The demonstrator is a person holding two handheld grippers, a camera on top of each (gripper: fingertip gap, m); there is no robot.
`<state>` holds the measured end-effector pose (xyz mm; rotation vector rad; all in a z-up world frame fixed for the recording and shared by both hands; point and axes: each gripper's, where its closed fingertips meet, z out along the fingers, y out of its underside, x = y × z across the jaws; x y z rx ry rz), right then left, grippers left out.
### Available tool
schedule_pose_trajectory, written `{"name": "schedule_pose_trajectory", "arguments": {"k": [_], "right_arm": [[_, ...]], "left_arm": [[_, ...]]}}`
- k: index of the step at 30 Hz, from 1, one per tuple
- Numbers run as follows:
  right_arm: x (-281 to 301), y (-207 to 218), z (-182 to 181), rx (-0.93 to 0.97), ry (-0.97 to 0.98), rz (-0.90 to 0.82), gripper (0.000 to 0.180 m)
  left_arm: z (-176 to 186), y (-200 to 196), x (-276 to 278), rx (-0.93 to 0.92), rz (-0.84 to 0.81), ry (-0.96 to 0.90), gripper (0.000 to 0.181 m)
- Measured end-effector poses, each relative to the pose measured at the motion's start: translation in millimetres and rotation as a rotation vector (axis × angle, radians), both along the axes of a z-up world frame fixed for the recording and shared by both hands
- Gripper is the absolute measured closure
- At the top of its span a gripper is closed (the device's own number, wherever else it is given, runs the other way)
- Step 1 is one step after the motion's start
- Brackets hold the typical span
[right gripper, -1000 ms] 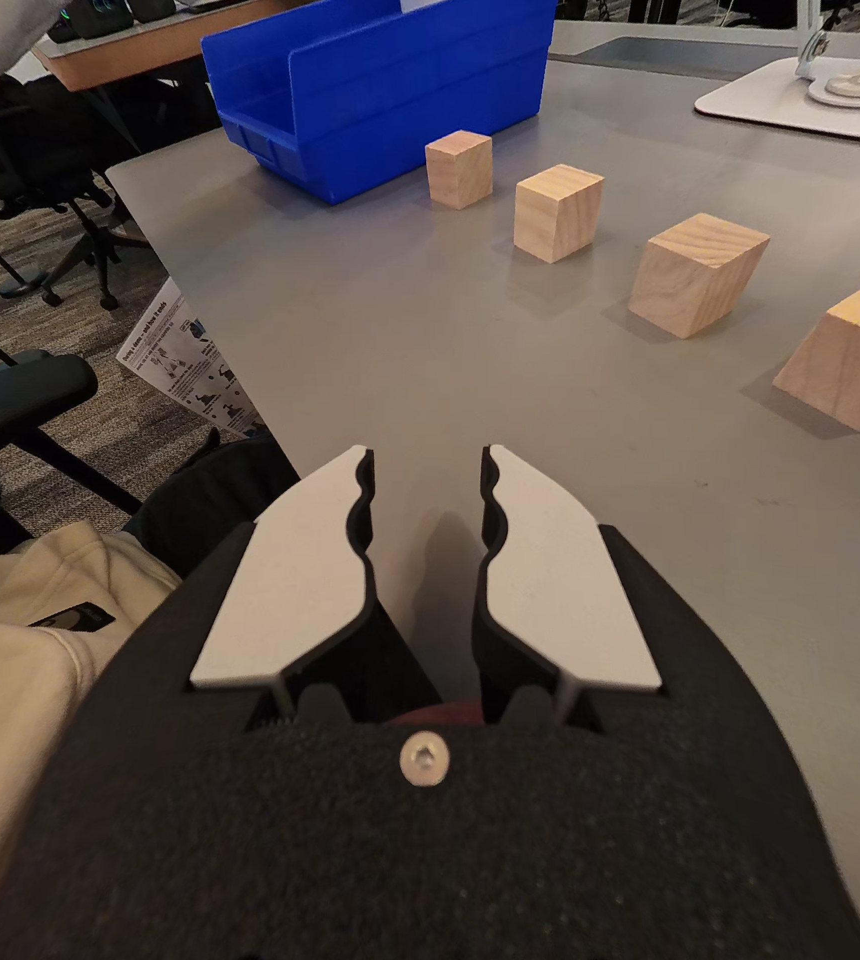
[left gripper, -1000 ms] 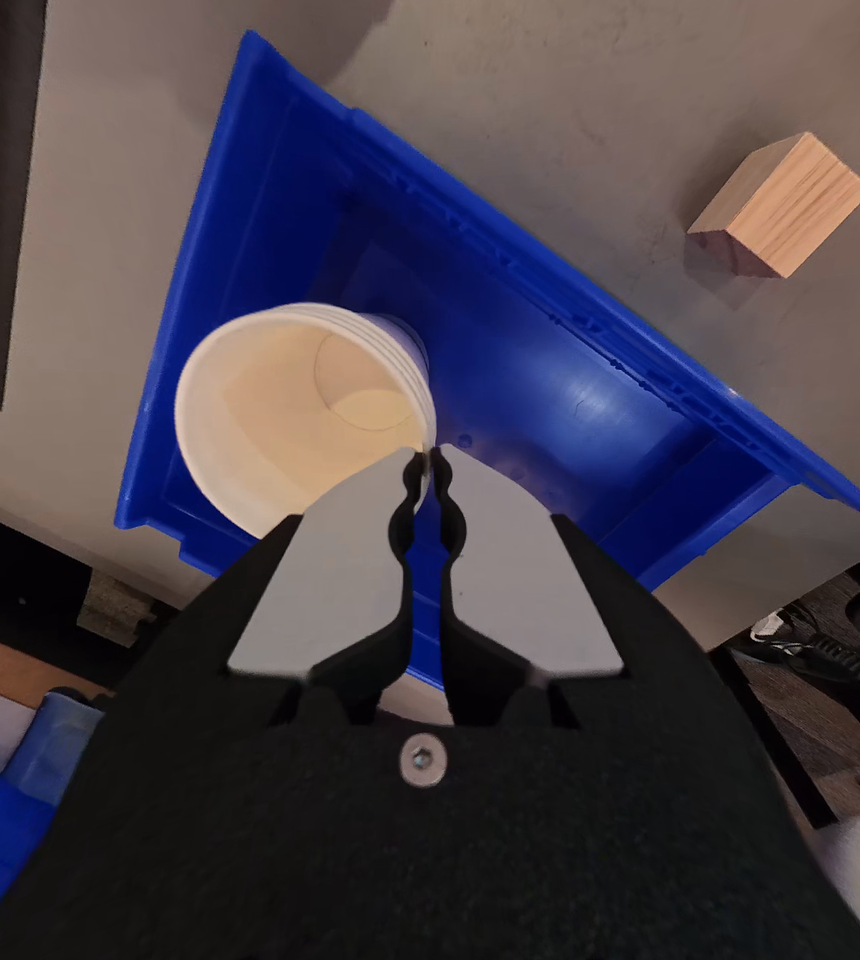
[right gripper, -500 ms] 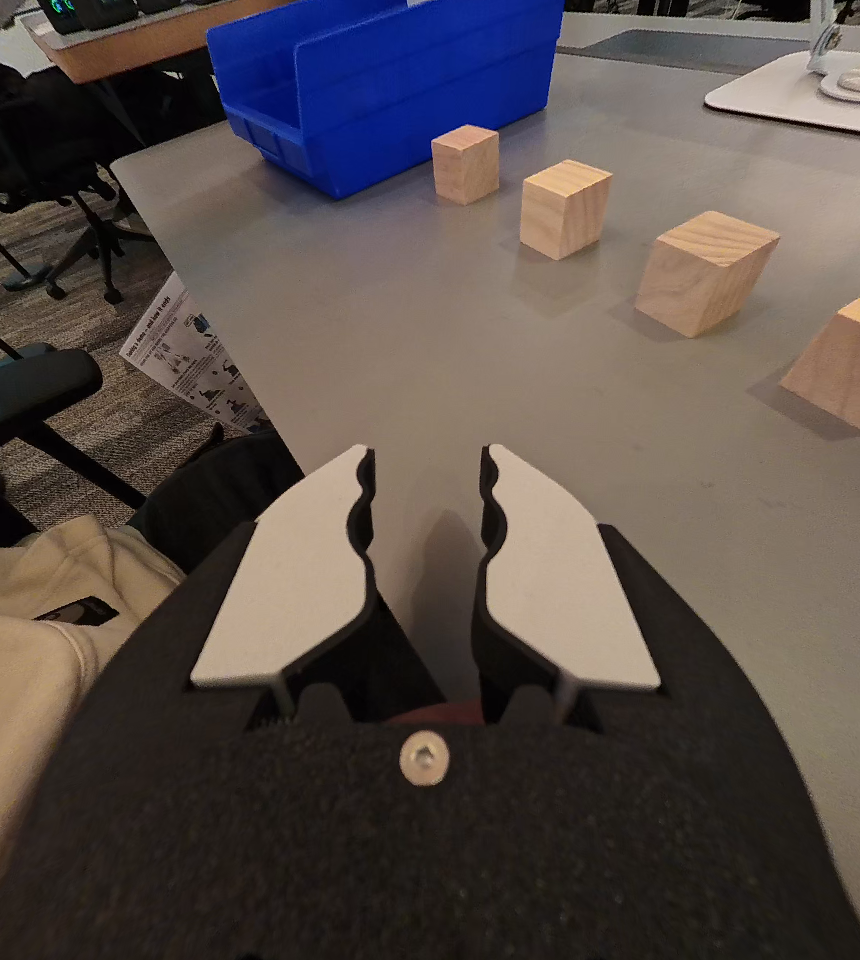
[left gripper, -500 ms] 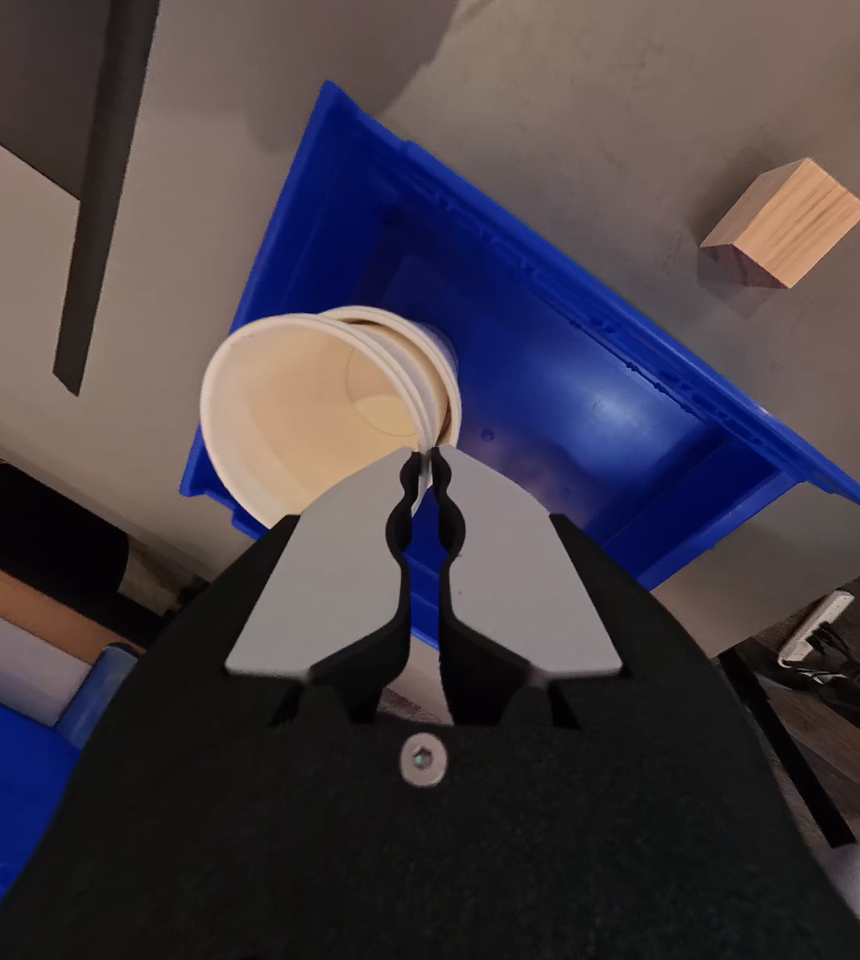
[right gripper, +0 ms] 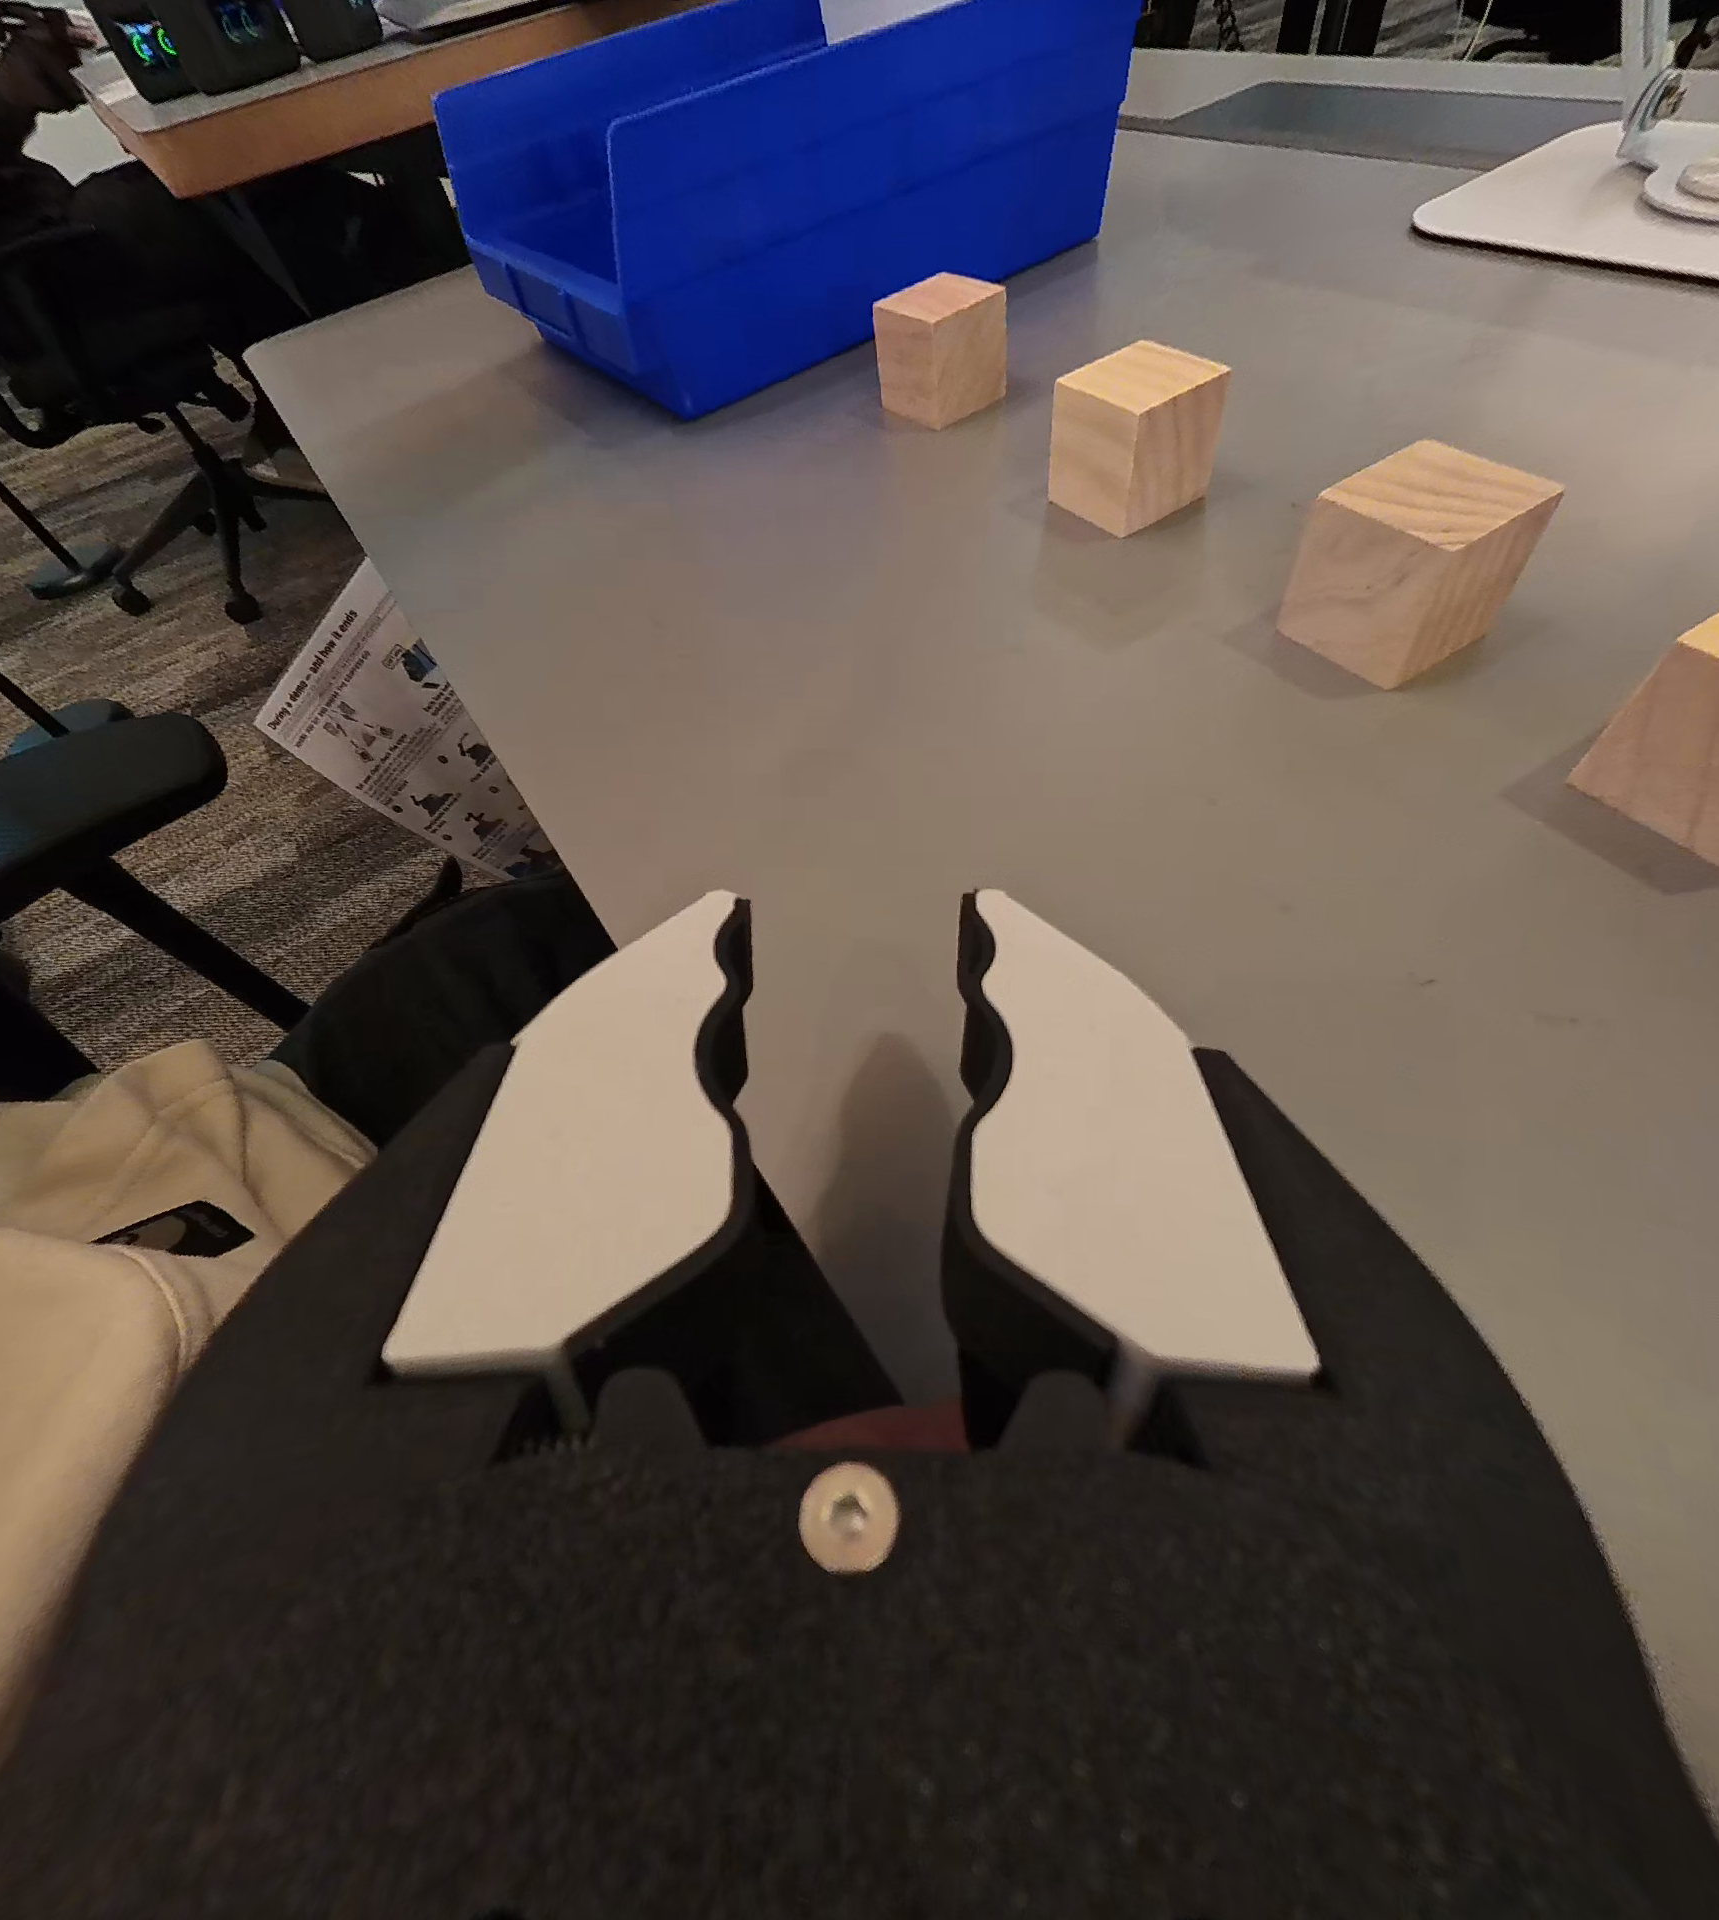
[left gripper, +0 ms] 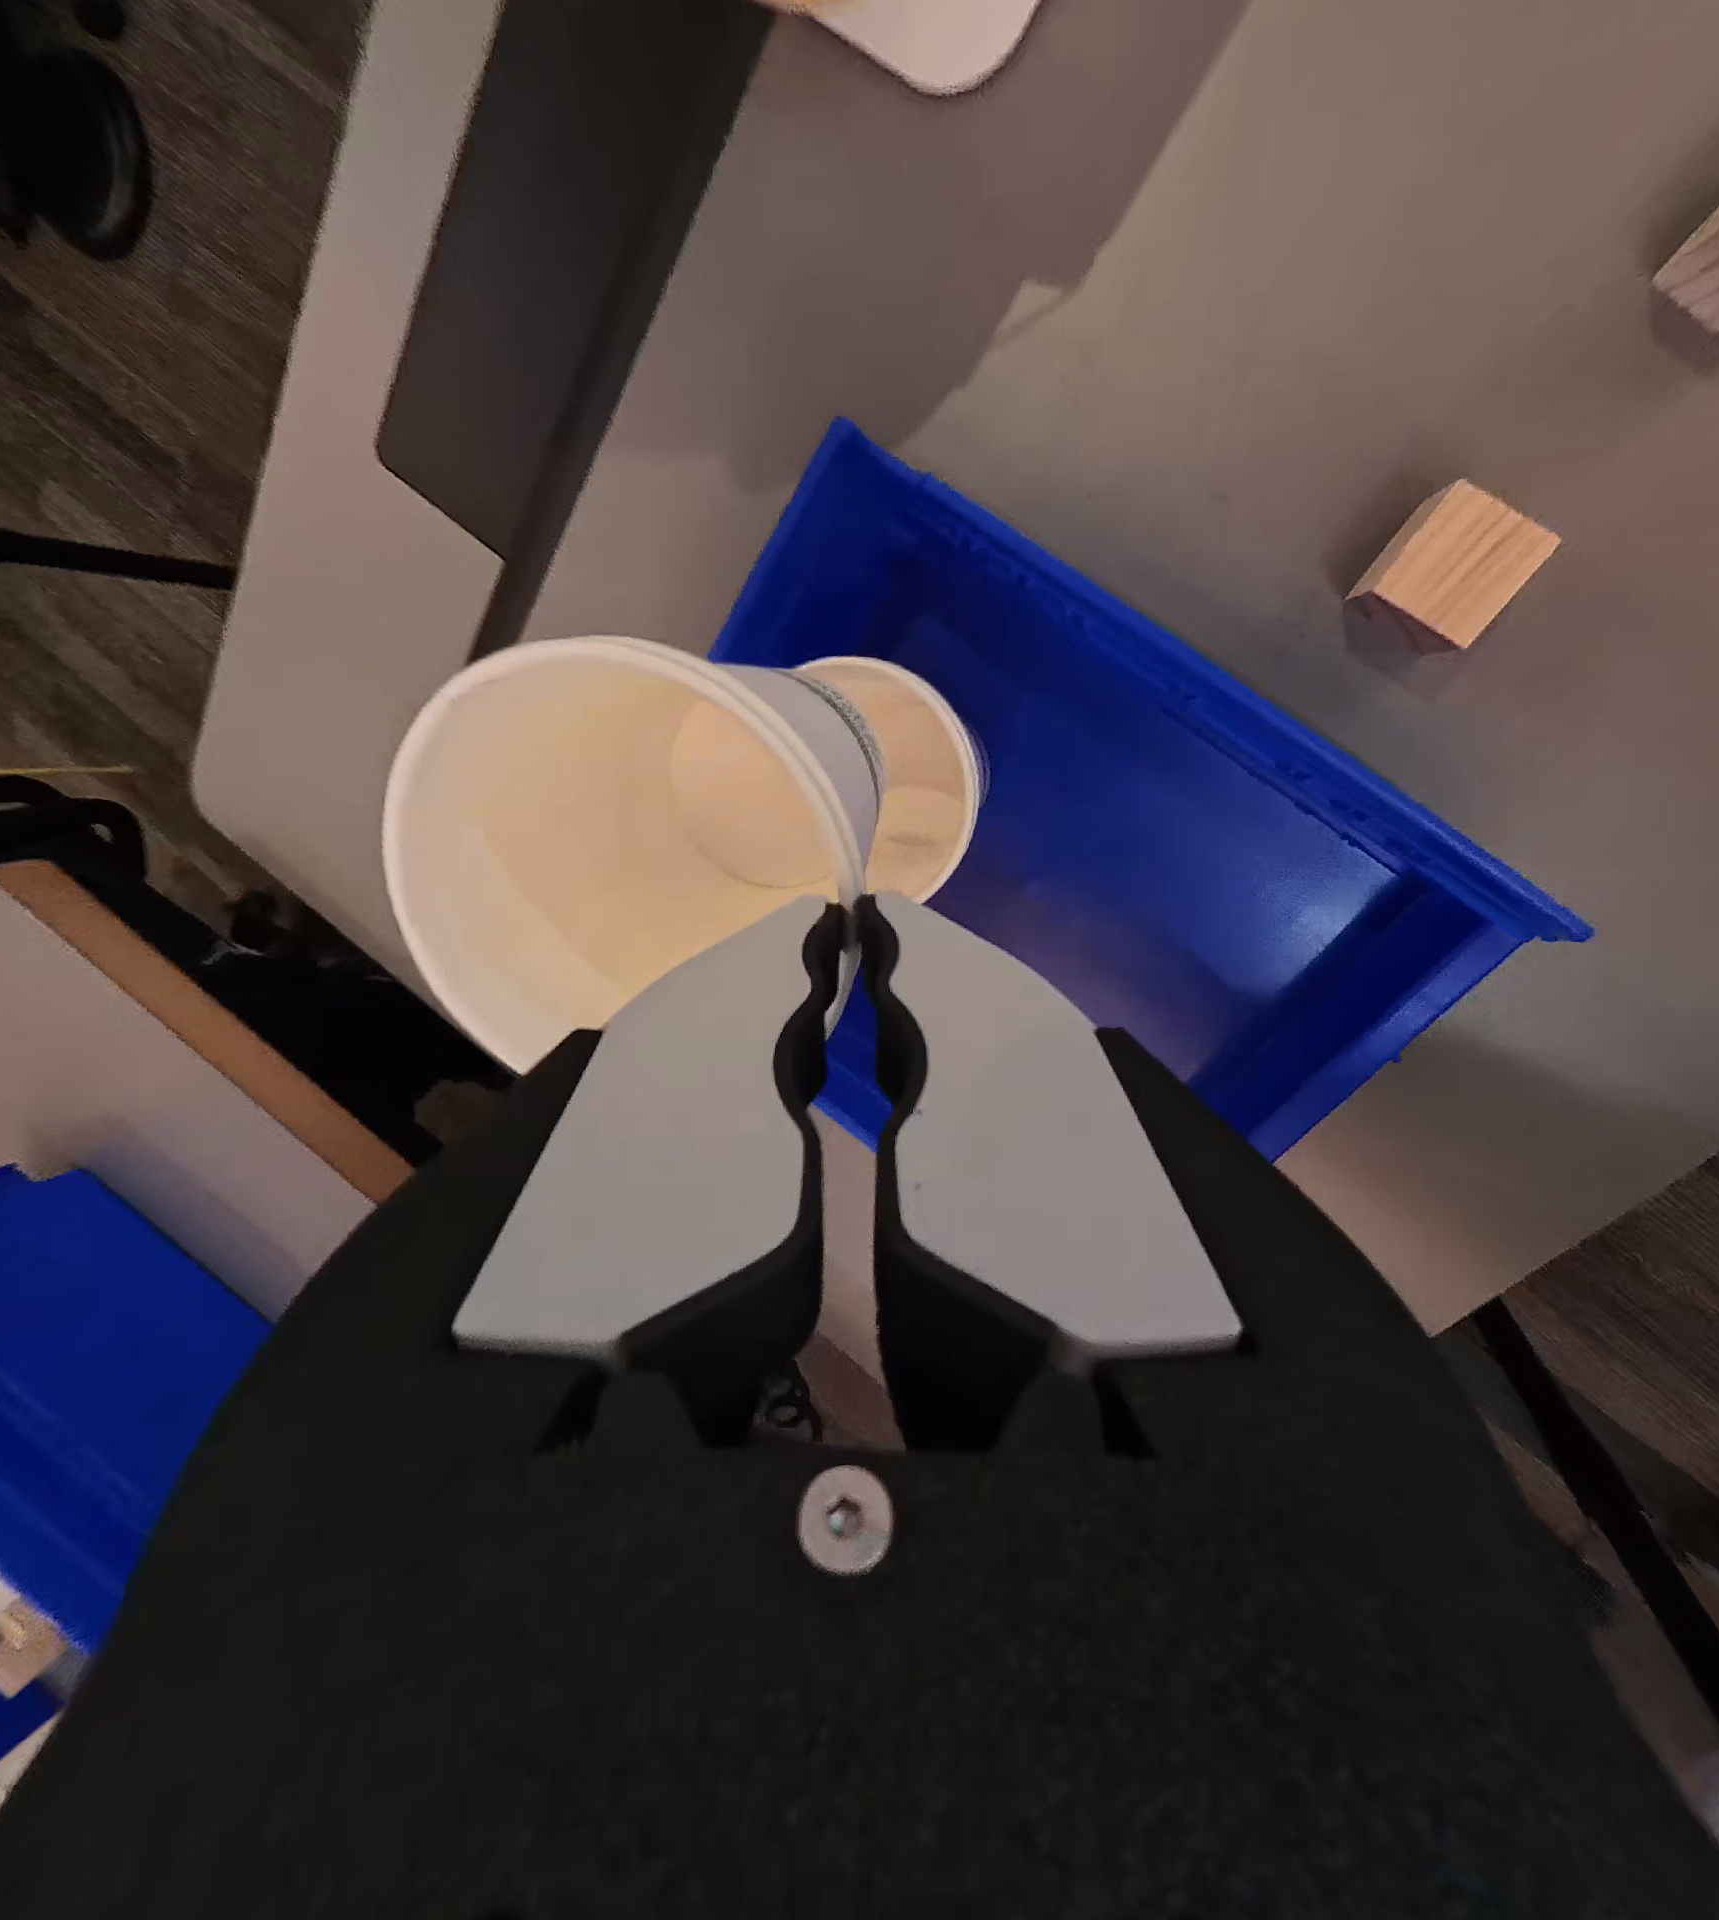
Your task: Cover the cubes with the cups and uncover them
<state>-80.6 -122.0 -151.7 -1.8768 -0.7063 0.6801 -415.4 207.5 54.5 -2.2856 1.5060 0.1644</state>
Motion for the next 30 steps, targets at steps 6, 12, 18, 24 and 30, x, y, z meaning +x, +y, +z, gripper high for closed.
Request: {"name": "schedule_pose_trajectory", "arguments": {"k": [6, 12, 18, 24, 30], "right_arm": [[-2, -2, 2, 0.002, 0.009, 0.005, 0.143], [-4, -3, 6, 0.003, 0.035, 0.008, 0.143], [-4, 6, 21, -0.032, 0.174, 0.015, 0.143], [-10, 15, 27, -0.083, 0.263, 0.03, 0.144], [-11, 13, 26, -0.076, 0.245, 0.027, 0.144]], "left_arm": [[47, -15, 19, 0.145, -0.061, -0.148, 0.178], [51, -42, 47, 0.197, -0.129, -0.35, 0.177], [34, -86, 94, 0.205, -0.223, -0.695, 0.178], [2, -105, 118, 0.219, -0.244, -0.737, 0.178], [-17, -109, 126, 0.176, -0.262, -0.682, 0.178]]}}
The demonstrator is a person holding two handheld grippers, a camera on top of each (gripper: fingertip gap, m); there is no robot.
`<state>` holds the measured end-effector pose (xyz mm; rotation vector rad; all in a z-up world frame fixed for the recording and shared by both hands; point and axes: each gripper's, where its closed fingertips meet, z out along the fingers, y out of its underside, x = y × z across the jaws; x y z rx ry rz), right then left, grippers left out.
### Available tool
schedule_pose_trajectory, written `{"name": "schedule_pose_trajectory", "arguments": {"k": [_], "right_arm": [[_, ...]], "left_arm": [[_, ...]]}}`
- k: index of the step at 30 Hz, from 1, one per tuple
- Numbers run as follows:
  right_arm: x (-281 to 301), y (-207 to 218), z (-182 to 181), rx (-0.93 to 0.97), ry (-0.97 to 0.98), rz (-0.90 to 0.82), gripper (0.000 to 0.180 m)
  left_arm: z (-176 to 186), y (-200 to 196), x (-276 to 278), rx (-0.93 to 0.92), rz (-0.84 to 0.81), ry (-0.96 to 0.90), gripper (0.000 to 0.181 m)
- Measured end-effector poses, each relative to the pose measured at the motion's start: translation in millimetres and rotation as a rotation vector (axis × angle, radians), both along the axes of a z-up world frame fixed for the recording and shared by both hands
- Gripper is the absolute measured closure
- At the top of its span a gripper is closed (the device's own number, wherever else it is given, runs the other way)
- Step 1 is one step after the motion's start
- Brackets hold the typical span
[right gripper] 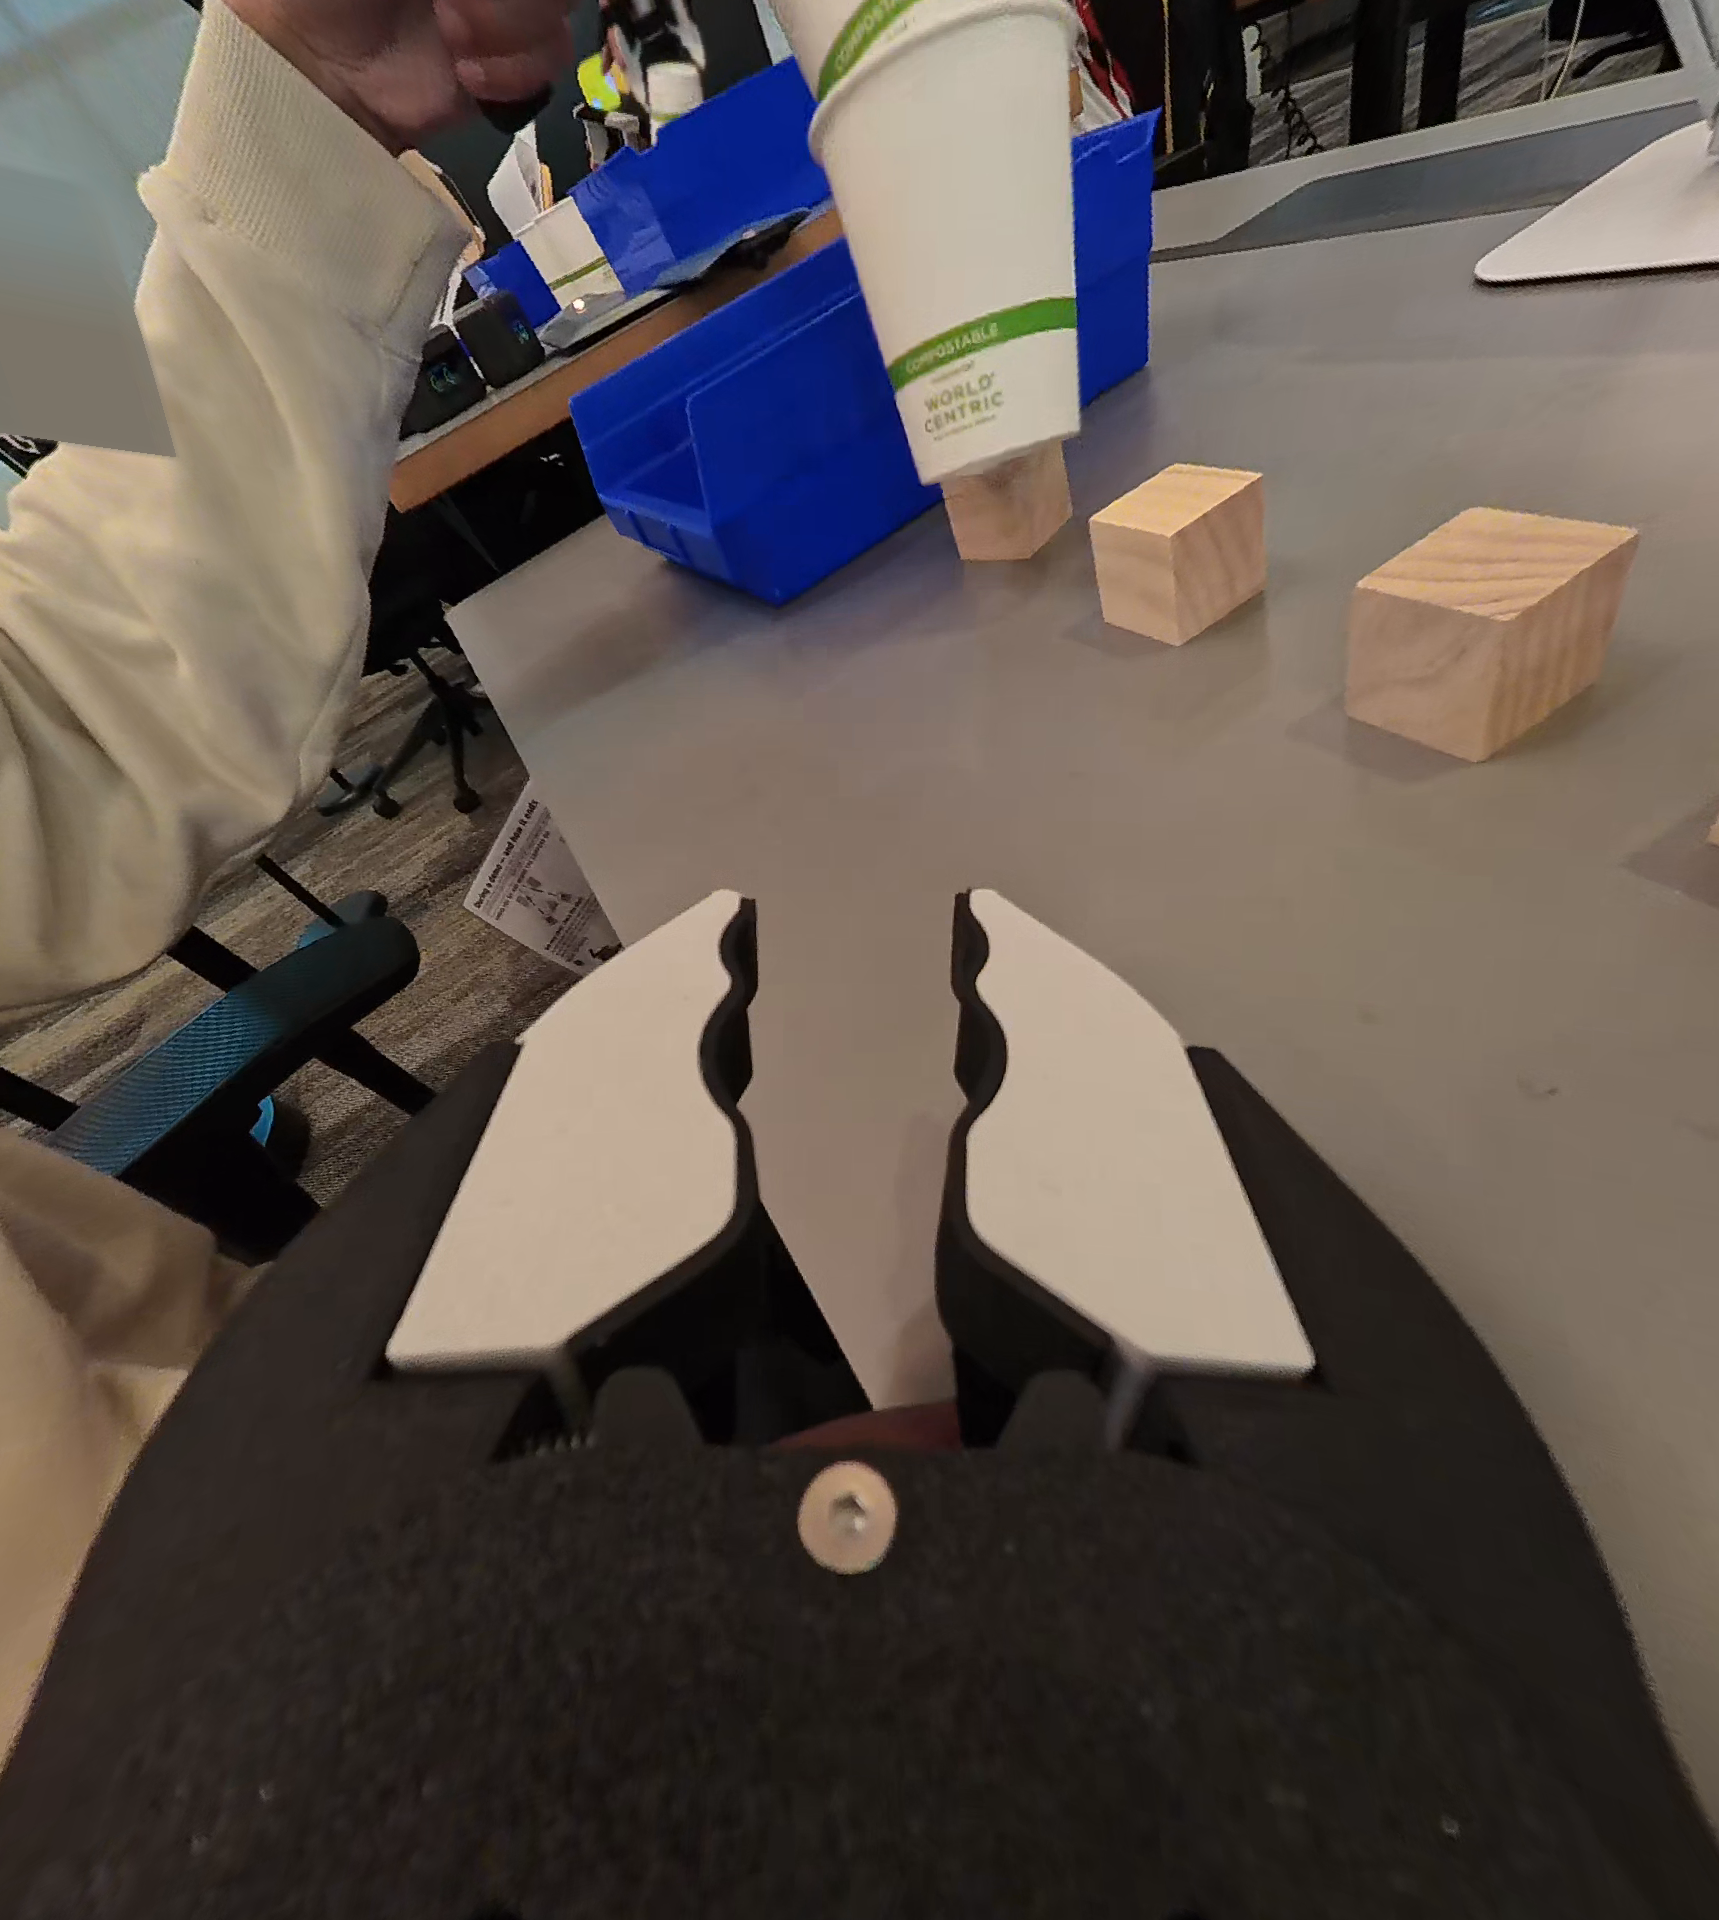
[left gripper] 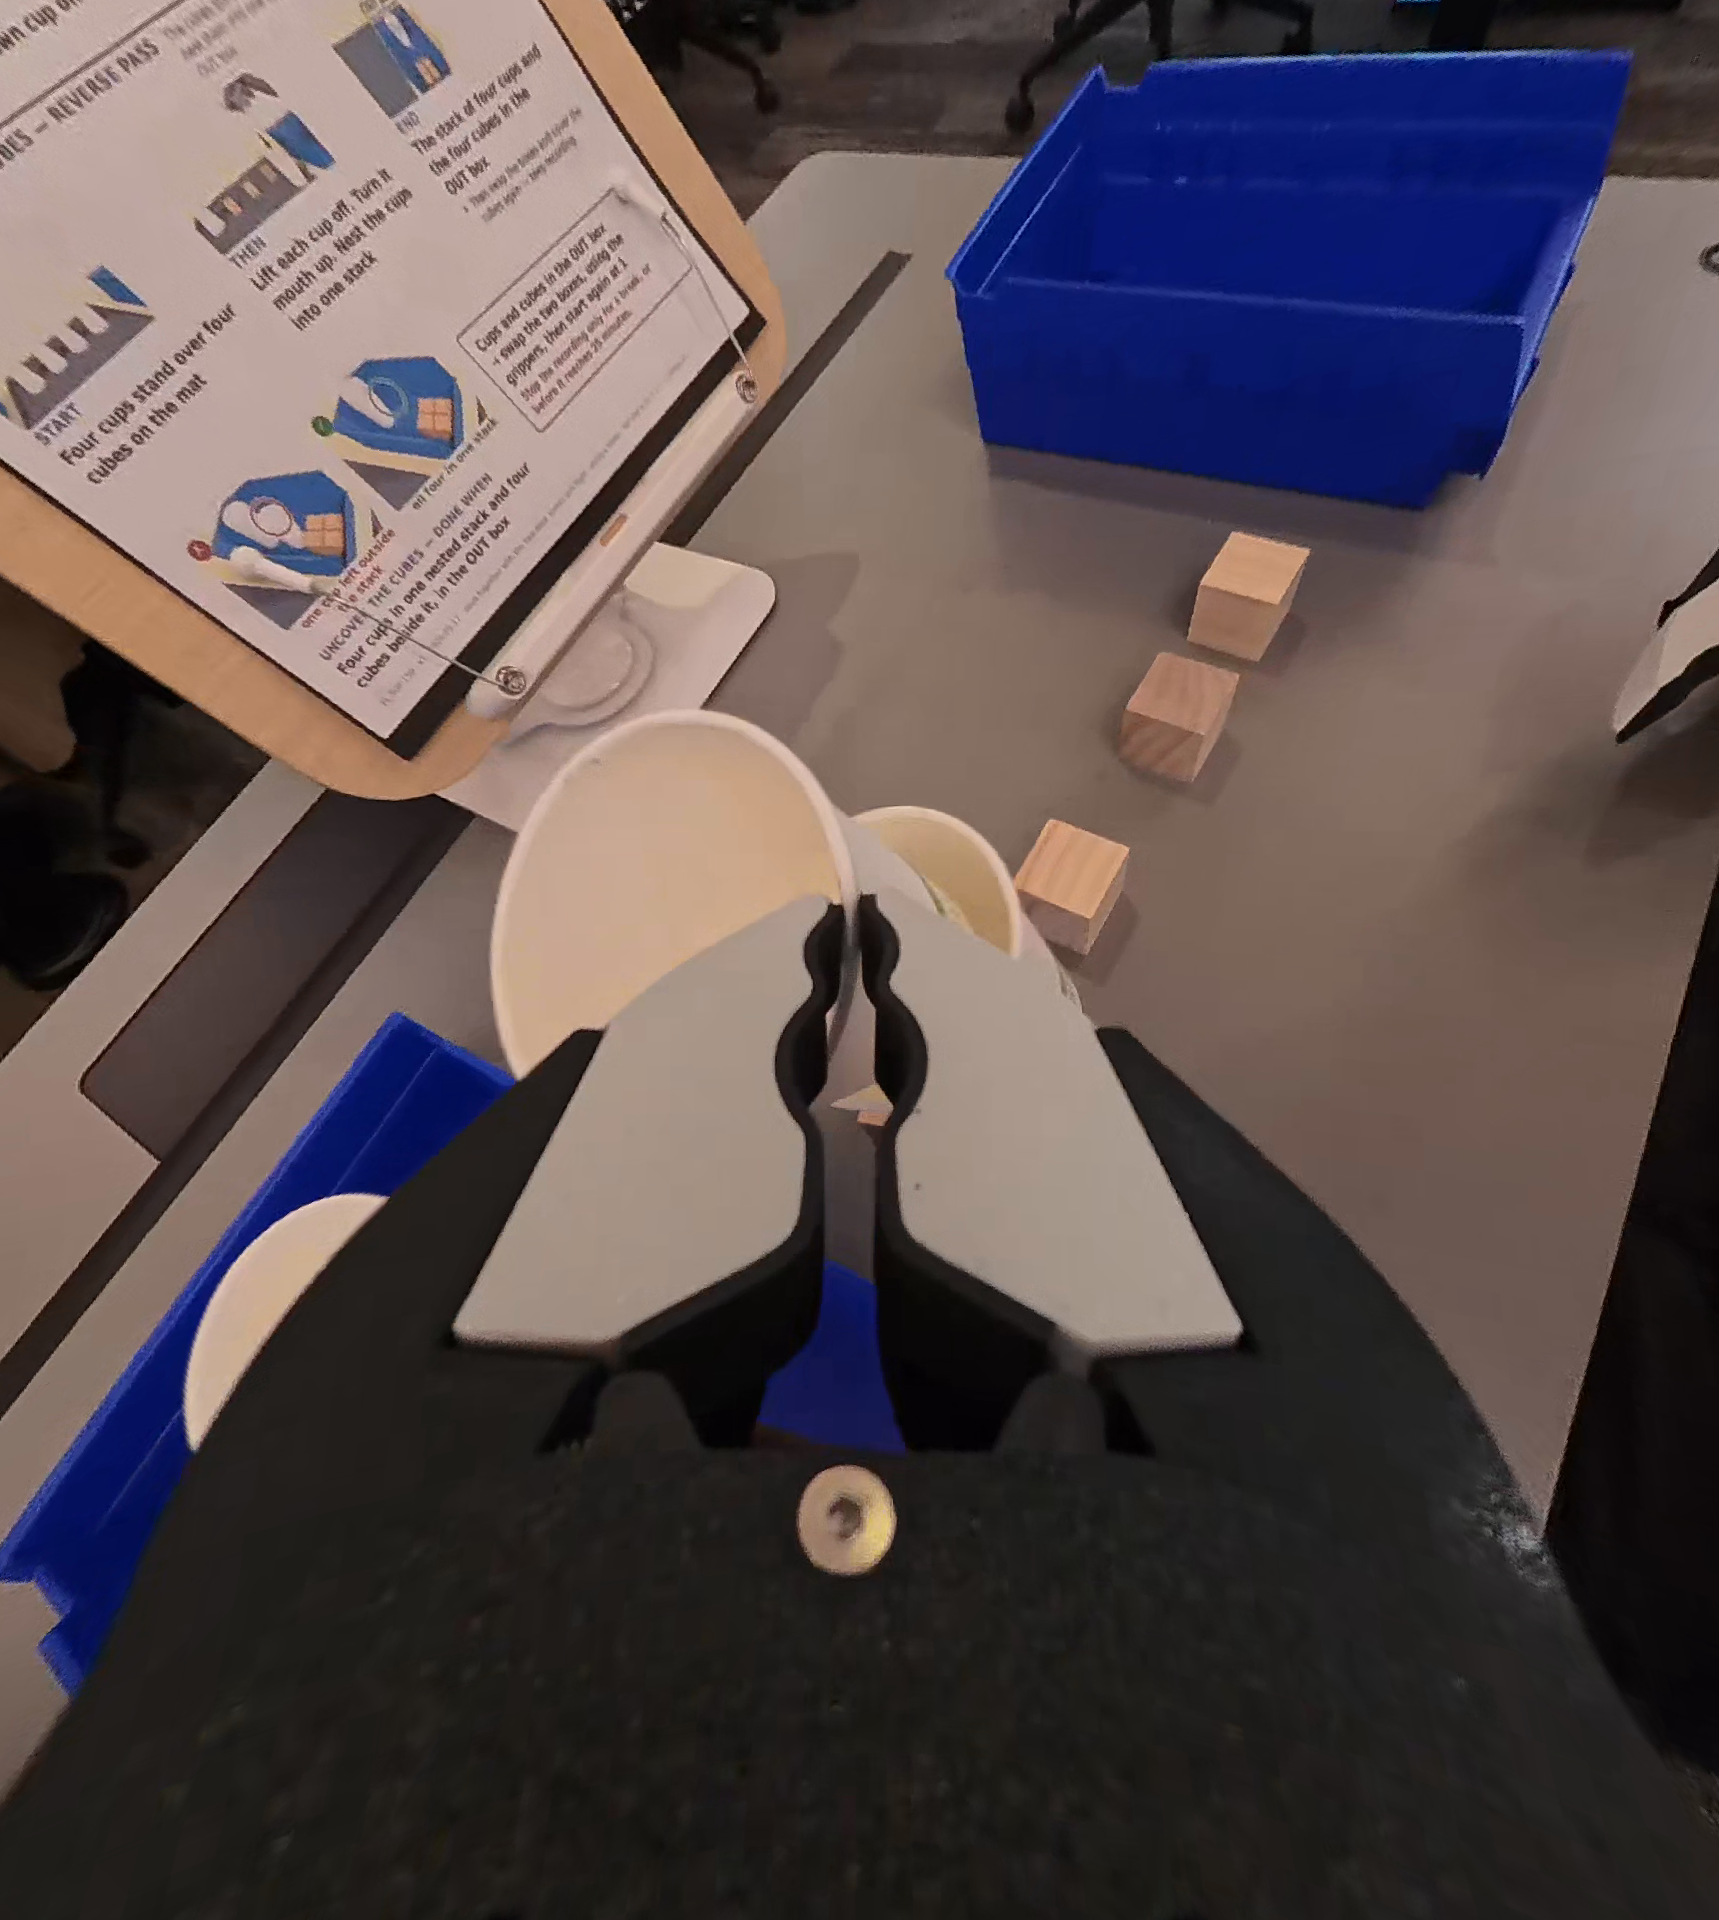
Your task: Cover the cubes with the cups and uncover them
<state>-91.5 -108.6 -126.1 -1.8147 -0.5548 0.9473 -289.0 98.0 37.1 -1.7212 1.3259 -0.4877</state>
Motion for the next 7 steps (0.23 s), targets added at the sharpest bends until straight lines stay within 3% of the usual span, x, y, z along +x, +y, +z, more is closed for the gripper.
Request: {"name": "schedule_pose_trajectory", "arguments": {"k": [7], "right_arm": [[4.8, -1.8, -1.4, -0.004, 0.001, -0.009, 0.144]], "left_arm": [[6.9, -3.5, 0.0, 0.029, -0.001, 0.039, 0.178]]}}
